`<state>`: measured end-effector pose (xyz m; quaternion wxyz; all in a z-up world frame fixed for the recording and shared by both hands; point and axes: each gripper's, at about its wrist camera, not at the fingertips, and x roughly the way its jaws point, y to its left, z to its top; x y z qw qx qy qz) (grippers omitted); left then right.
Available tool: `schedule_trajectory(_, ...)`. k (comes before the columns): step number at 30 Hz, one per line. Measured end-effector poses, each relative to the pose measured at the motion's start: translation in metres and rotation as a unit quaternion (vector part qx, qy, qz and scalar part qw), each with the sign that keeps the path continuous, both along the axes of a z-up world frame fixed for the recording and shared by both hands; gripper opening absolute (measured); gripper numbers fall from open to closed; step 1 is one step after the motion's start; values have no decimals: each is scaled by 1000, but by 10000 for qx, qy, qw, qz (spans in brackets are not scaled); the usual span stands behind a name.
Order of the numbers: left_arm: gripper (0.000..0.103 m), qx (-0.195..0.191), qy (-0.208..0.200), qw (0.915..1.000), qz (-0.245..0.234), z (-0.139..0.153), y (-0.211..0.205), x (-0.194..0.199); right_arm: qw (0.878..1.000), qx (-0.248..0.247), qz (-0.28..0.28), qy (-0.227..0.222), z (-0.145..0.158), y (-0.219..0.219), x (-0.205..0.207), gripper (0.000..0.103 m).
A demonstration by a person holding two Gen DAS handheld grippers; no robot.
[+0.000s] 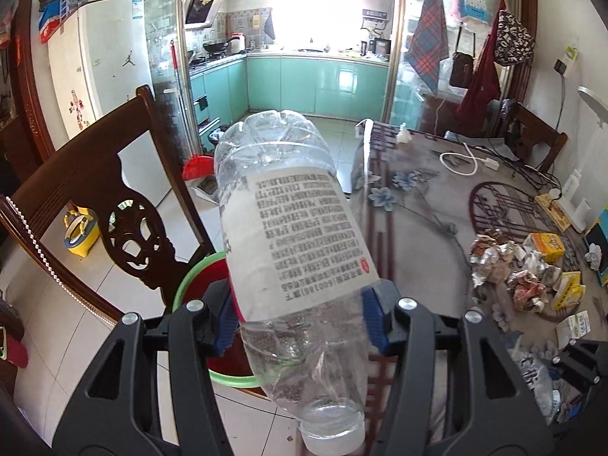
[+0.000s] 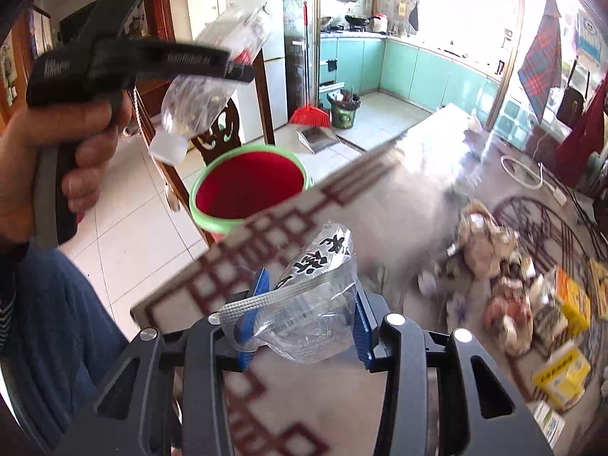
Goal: Collect trash
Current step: 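Carry the bottle and wrapper with both tools over the red bin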
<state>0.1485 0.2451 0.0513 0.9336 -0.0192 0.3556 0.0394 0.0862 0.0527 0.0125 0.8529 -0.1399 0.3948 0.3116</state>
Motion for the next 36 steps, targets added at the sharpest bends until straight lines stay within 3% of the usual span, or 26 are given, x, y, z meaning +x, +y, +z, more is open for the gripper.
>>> schedule_trajectory(6,52,-140,243,9986,459,-20,53,15,9998,73,153,-139,14,44,37,39)
schedule_trajectory(11,52,-385,684,9945,696,-51,88,23,9993,95,289,-229,24,77,62,39)
schedule_trajectory(15,52,-482,1029,9904,784,-75,111,34,9988,98,393,-271,25,98,72,39)
schedule_trajectory(21,52,-840,1212,9874,579,-100,121,55,9990,86,387,-216,18,116,85,39)
schedule_trajectory(23,63,-914,1294,9858,554,-106,121,62,9991,52,373,-218,14,121,89,39)
schedule_trajectory(24,76,-854,1285,9861,608,-107,120,65,9991,45,367,-215,12,122,90,39)
schedule_trajectory(25,79,-817,1236,9870,629,-105,119,66,9992,38,355,-202,11,123,93,39)
schedule_trajectory(29,84,-864,959,9888,748,-87,121,64,9992,115,364,-101,6,130,104,39)
schedule_trajectory(31,93,-593,721,9910,958,-74,124,59,9990,136,417,-93,4,138,109,39)
schedule_trajectory(36,98,-14,165,9884,1507,-46,142,46,9980,229,586,52,-3,166,119,39)
